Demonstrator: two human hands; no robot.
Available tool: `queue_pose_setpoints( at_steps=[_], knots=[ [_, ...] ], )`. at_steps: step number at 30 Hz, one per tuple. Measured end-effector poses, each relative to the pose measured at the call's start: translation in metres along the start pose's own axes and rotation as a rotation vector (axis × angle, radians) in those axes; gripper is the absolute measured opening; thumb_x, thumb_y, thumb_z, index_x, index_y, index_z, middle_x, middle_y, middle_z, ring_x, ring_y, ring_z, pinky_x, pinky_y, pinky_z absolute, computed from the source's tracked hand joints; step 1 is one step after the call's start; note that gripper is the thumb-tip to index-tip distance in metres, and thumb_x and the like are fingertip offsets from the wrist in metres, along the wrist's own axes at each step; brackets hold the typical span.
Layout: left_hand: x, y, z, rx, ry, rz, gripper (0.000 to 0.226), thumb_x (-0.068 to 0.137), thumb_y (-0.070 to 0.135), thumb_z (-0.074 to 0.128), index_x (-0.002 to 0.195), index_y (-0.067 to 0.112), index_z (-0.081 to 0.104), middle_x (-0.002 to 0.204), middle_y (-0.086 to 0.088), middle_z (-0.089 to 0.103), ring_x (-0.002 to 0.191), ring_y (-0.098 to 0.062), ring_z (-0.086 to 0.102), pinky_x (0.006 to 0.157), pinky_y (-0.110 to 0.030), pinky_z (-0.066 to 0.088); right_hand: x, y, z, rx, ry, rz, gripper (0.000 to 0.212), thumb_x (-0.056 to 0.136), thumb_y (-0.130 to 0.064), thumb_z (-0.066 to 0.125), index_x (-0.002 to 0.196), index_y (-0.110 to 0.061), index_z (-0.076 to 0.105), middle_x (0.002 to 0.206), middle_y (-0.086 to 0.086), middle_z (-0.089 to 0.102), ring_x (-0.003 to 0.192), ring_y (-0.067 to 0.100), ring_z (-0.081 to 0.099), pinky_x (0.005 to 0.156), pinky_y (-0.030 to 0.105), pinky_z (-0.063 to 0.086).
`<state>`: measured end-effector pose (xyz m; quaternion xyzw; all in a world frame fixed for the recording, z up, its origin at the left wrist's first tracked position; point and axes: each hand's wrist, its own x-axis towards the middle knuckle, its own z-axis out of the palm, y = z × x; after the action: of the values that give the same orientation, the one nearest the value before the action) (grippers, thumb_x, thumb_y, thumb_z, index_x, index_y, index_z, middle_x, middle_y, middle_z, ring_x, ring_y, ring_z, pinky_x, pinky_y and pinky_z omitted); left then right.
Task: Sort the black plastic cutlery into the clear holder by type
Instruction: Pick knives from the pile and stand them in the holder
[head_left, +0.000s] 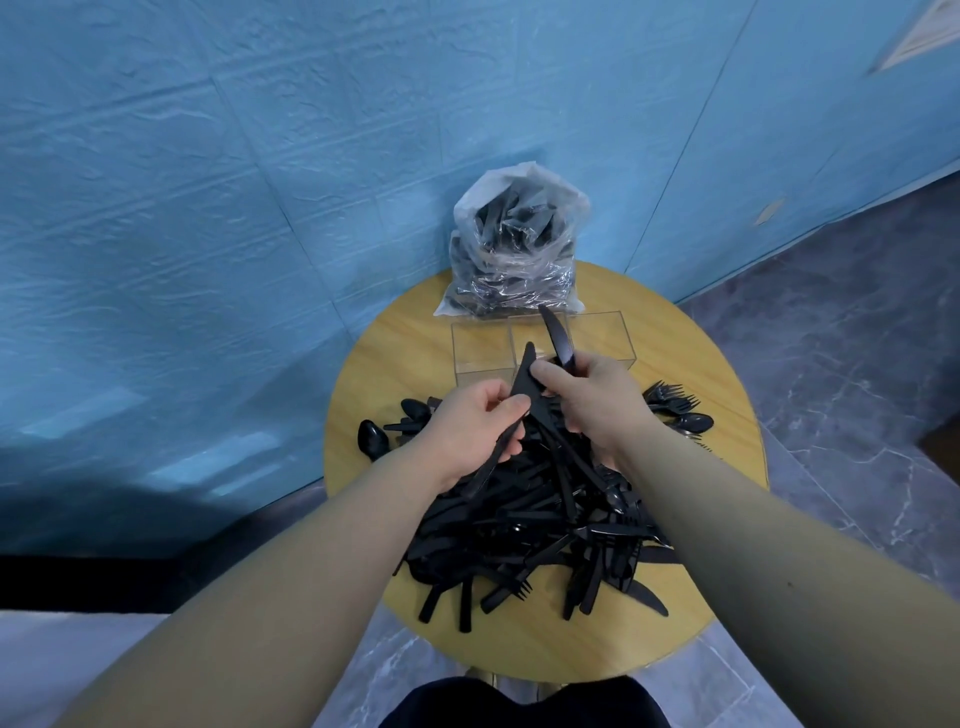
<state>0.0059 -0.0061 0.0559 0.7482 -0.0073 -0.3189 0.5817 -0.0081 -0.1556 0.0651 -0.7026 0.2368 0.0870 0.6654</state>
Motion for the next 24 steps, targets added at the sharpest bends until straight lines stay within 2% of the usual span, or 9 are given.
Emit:
queue_pose_setpoints(
  at_steps=[4,7,10,14,18,21,24],
  knots=[
    [-0.002,-0.002,0.0,-0.002,0.017,-0.004,0.023,0.1,0.022,0.046,0.084,0.009,0.056,0.073,-0.004,0.062,0.058,-0.011,0.058,0.056,-0.023,0.049,0.002,0.006,-0.002,0.016,0.043,0.008,0.018,0.087,-0.023,0.067,0.08,-0.007,0.064,0.071,0.01,0.056,0.05,0.017,0.04,0.044,0.025,0.03],
    [-0.004,-0.004,0.0,-0.014,0.085,-0.034,0.025,0.102,0.022,0.041,0.088,0.011,0.058,0.081,-0.001,0.064,0.069,-0.011,0.061,0.063,-0.027,0.05,0.0,0.004,-0.006,0.105,0.061,0.032,0.018,0.088,-0.019,0.064,0.086,-0.001,0.064,0.074,0.015,0.052,0.04,0.011,0.033,0.042,0.024,0.027],
    [-0.003,-0.005,0.0,0.067,0.134,-0.003,0.024,0.102,0.022,0.04,0.09,0.015,0.059,0.079,0.003,0.063,0.072,-0.01,0.064,0.069,-0.028,0.051,0.0,0.004,-0.011,0.063,0.095,0.013,0.024,0.087,-0.018,0.066,0.094,0.006,0.065,0.075,0.013,0.049,0.039,0.008,0.029,0.042,0.022,0.027],
    [-0.005,-0.003,0.004,0.195,0.139,0.072,0.023,0.101,0.023,0.043,0.085,0.024,0.059,0.08,0.003,0.068,0.065,-0.01,0.067,0.058,-0.02,0.05,0.0,0.005,-0.007,0.069,0.118,0.012,0.013,0.086,-0.015,0.065,0.085,-0.002,0.062,0.065,0.01,0.04,0.041,0.011,0.026,0.042,0.024,0.024],
    [-0.008,-0.002,0.016,0.234,0.091,0.109,0.024,0.102,0.024,0.04,0.085,0.031,0.055,0.083,-0.003,0.071,0.065,-0.018,0.069,0.055,-0.023,0.048,0.004,0.005,0.002,0.08,0.233,0.013,0.015,0.083,-0.018,0.065,0.075,-0.006,0.061,0.053,0.003,0.044,0.041,0.014,0.034,0.044,0.028,0.031],
    [-0.008,0.0,0.02,0.261,0.065,0.134,0.022,0.103,0.024,0.036,0.09,0.03,0.053,0.07,0.0,0.066,0.055,-0.015,0.063,0.055,-0.027,0.048,0.004,0.006,0.005,0.047,0.317,0.015,0.032,0.076,-0.034,0.07,0.078,-0.003,0.065,0.058,0.004,0.052,0.049,0.018,0.042,0.051,0.032,0.037],
    [-0.007,0.0,0.017,0.361,0.041,0.204,0.026,0.103,0.031,0.033,0.09,0.023,0.054,0.061,0.005,0.053,0.049,-0.01,0.045,0.054,-0.027,0.039,0.002,0.005,0.005,0.042,0.298,0.002,0.035,0.073,-0.039,0.071,0.075,-0.004,0.064,0.056,0.002,0.05,0.049,0.018,0.039,0.051,0.033,0.034]
  ],
)
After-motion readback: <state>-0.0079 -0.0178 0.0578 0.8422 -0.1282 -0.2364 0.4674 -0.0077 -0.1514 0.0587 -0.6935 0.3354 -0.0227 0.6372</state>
